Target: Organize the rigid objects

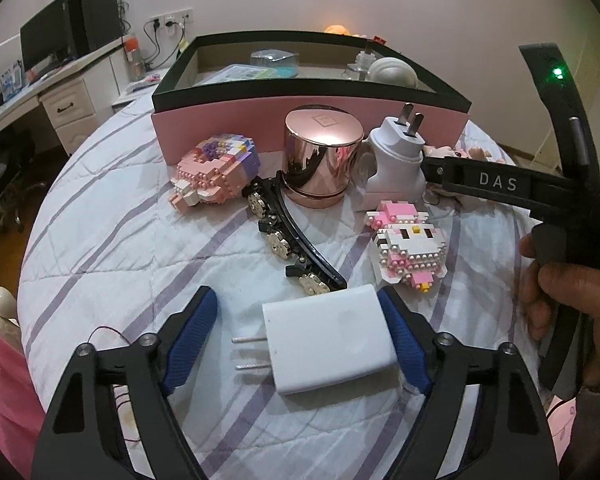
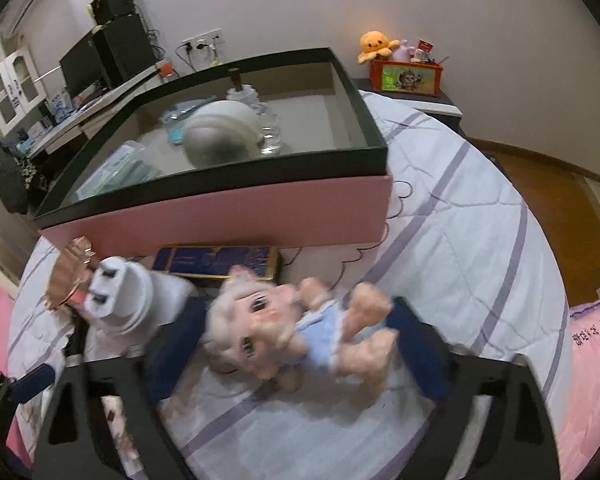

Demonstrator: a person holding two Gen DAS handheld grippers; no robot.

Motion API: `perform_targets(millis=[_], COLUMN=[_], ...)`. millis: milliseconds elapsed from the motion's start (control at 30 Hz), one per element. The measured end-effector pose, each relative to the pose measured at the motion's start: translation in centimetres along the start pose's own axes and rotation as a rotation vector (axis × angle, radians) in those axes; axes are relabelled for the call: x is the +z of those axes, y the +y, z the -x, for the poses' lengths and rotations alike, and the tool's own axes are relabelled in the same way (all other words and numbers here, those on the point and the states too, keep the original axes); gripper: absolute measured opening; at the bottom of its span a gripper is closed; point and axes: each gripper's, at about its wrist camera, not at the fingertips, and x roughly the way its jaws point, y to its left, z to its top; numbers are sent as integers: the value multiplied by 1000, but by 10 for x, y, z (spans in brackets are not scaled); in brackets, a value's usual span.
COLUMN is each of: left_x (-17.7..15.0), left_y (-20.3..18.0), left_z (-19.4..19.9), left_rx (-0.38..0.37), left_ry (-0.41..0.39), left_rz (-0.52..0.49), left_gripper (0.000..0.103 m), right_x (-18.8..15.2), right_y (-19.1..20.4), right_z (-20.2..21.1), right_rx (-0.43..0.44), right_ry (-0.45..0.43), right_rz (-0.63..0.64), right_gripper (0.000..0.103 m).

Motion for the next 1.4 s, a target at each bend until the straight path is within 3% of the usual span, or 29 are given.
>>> perform_targets(millis=[67, 167, 200, 533, 767, 900, 967, 1200, 1233, 1300, 1333, 1400], left_x=[-1, -3, -3, -12, -17, -18, -18, -18, -18, -21, -24, -30], left_y=[0, 2, 3, 7, 7, 6, 6, 3, 1, -2, -3, -6], left_z=[4, 7, 8, 18, 21, 27, 31, 36, 35, 34, 34, 38], left_rx=[-14, -26, -29, -39, -40, -46, -56, -47, -40, -15, 3, 21], left_ry=[-6, -11, -11, -23, -23, -44, -57, -65, -58, -49, -55, -74], left_rz=[-1, 5, 8, 20, 18, 16, 14, -8, -25, -35, -42, -70], left_gripper=[69, 69, 69, 69, 69, 68, 50, 51, 52, 81, 102, 103], right_x=[-3, -6, -7, -19, -25, -31, -34, -42, -43, -44, -43, -44], right_y=[-2, -5, -5, 4, 14, 13, 12, 10, 10, 9, 8, 10], right_z=[3, 11, 15, 17, 15, 28, 34, 48, 48, 45, 43, 41], right_rx=[12, 35, 46, 40, -15, 12, 18, 37, 35, 28, 28, 20], right_ry=[-4, -15, -21, 12, 18, 8, 4, -9, -5, 7, 7, 18], right_rz=[-5, -21, -22, 3, 76, 76, 70, 61, 62, 60, 58, 63], right_gripper=[79, 73, 67, 68, 69, 49, 49, 45, 45, 46, 47, 52])
